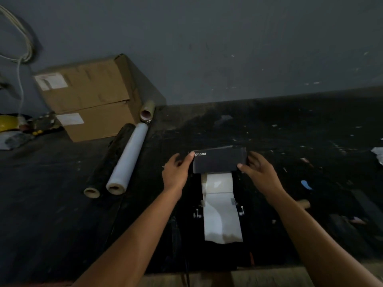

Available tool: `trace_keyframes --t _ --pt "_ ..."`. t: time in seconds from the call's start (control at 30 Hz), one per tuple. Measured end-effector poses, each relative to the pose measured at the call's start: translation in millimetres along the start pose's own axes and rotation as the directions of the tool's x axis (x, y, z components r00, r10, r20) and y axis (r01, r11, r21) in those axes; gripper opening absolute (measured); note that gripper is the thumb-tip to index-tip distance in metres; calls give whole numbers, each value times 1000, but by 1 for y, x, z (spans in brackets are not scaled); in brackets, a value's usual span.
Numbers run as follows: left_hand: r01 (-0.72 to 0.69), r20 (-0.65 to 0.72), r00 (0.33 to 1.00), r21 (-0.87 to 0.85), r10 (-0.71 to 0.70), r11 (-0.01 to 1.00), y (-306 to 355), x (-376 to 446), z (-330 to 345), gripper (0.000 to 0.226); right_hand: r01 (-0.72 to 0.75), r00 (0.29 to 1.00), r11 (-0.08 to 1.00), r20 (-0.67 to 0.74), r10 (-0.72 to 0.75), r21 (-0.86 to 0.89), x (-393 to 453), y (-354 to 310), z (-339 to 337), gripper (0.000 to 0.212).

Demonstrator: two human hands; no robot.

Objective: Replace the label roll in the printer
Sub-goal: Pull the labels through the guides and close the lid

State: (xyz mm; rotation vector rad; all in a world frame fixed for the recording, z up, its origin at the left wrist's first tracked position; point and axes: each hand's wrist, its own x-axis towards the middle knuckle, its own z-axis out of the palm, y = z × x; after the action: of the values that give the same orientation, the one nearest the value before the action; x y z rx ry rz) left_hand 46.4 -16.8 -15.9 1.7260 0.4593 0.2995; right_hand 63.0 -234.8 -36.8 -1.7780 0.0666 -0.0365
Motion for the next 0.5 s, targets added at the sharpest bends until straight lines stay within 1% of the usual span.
trace_keyframes --t 0.07,0.17,0.23,0.3,0.37,0.5 --pt "39 -1 999 -11 -39 999 -10 -11 -3 65 -18 998 1000 -53 19 15 -13 9 0 68" --pt "74 7 997 23 -75 997 -25 -25 -8 65 -74 987 997 -147 69 -29 -30 19 0 59" --pt "81 40 996 54 -83 995 -39 -30 -11 65 -103 979 994 -184 93 -47 -40 28 -1 60" --pt "113 97 988 76 -120 991 -54 -35 -12 72 -138 973 987 -195 120 -80 -49 39 0 64" --pt "147 127 979 100 -159 984 -68 -41 -12 76 -159 973 983 -183 140 -94 -58 50 2 64" --pt "119 118 984 112 -132 987 -80 -47 -9 74 -150 974 988 -176 143 -31 -64 59 7 59"
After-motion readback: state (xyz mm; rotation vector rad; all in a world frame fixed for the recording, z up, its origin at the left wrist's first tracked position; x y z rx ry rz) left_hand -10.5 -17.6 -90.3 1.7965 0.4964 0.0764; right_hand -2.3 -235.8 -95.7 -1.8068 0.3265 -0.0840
